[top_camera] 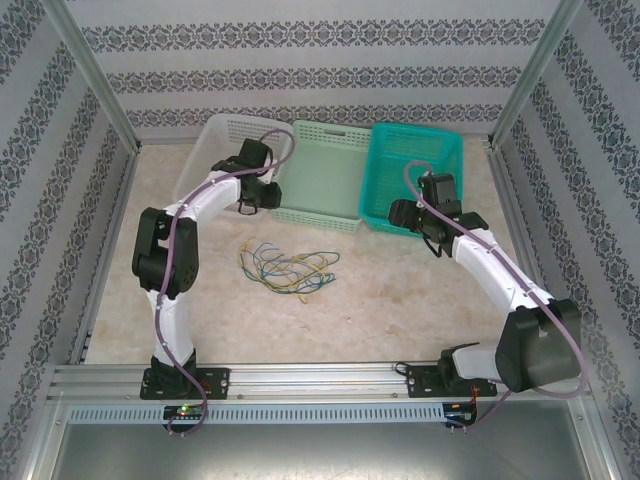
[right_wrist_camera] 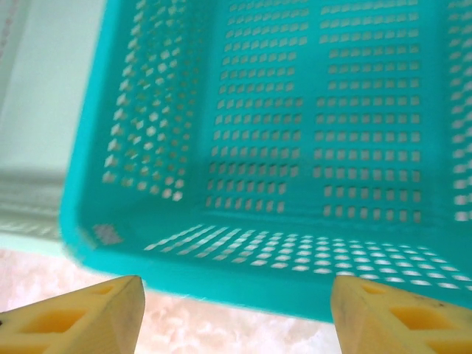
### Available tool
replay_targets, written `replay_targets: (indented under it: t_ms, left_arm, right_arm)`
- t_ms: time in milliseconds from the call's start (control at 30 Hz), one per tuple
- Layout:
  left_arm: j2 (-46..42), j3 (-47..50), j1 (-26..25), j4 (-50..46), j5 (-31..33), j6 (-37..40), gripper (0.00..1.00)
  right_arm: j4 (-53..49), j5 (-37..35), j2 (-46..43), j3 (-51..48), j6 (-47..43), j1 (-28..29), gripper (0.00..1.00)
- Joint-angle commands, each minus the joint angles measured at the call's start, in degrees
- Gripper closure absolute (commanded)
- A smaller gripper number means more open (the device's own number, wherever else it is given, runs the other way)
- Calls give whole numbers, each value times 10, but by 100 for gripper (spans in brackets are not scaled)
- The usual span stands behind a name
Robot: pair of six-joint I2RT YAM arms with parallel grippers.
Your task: Untangle the cables
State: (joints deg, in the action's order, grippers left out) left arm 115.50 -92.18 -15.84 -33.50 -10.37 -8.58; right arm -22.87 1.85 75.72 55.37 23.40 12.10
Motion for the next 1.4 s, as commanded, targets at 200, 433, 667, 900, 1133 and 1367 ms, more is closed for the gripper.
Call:
replay_targets:
  t_ms: [200, 433, 667, 900, 1133, 1367]
  left_arm:
    - [-11, -13, 1, -41, -11, -91, 48]
    - [-28, 34, 1, -27, -33, -122, 45]
    - [-53, 83, 1, 10, -80, -165, 44]
    - [-90, 131, -7, 42, -108, -216, 38]
    - [-130, 149, -12, 46, -85, -236, 25]
    - [-194, 133, -14, 13, 13, -189, 0]
  right_arm:
    - [-64, 51, -49, 18, -61, 100, 34]
    - [-10, 72, -16, -7, -57, 190, 36]
    - [-2, 70, 86, 39, -55, 245, 41]
    - [7, 63, 146, 66, -77, 277, 41]
    - [19, 87, 167, 69, -115, 298, 41]
    - [10, 86, 208, 90, -150, 314, 41]
